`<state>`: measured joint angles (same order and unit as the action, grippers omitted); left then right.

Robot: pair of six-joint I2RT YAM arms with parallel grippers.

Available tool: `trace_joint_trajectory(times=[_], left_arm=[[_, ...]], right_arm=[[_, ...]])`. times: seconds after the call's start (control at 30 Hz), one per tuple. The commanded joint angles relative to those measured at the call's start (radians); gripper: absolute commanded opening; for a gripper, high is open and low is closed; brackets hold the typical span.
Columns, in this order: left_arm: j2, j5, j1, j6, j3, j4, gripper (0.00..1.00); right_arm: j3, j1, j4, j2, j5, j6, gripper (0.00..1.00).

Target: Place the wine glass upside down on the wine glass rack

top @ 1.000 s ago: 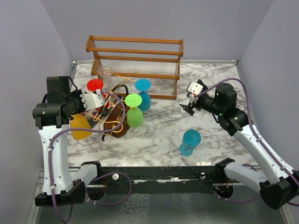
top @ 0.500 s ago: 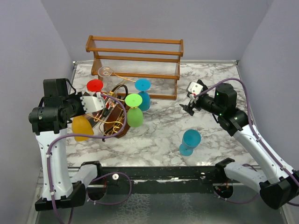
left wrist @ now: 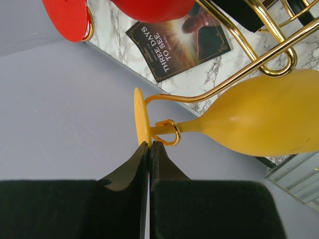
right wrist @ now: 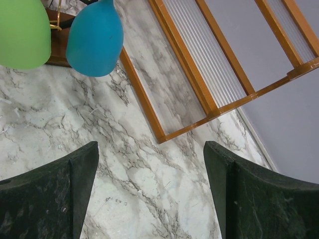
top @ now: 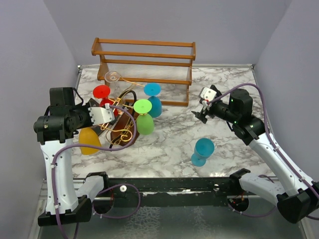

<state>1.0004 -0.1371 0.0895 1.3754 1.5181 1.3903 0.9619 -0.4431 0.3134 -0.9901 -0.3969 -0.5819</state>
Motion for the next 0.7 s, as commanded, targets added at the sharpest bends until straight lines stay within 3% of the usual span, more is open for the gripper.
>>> trace_joint_trajectory(times=[0.0,0.17,0.67], left_arm=[[-0.017,-0.063,-0.007,0.010,-0.040,0.029,0.00],[-0.022,-0.050,-0.007,0.005,-0.066,0.028,0.01],[-0.022,-0.022,-0.007,-0.024,-0.056,0.028,0.23]], right_arm=[[-0.001,0.004,-0.014,-0.004,0.012,-0.014,0.86],[-0.003,0.004,-0.015,-0.005,0.014,-0.014,0.86],[-0.002,0.004,-0.011,-0.022,0.017,-0.013,0.86]])
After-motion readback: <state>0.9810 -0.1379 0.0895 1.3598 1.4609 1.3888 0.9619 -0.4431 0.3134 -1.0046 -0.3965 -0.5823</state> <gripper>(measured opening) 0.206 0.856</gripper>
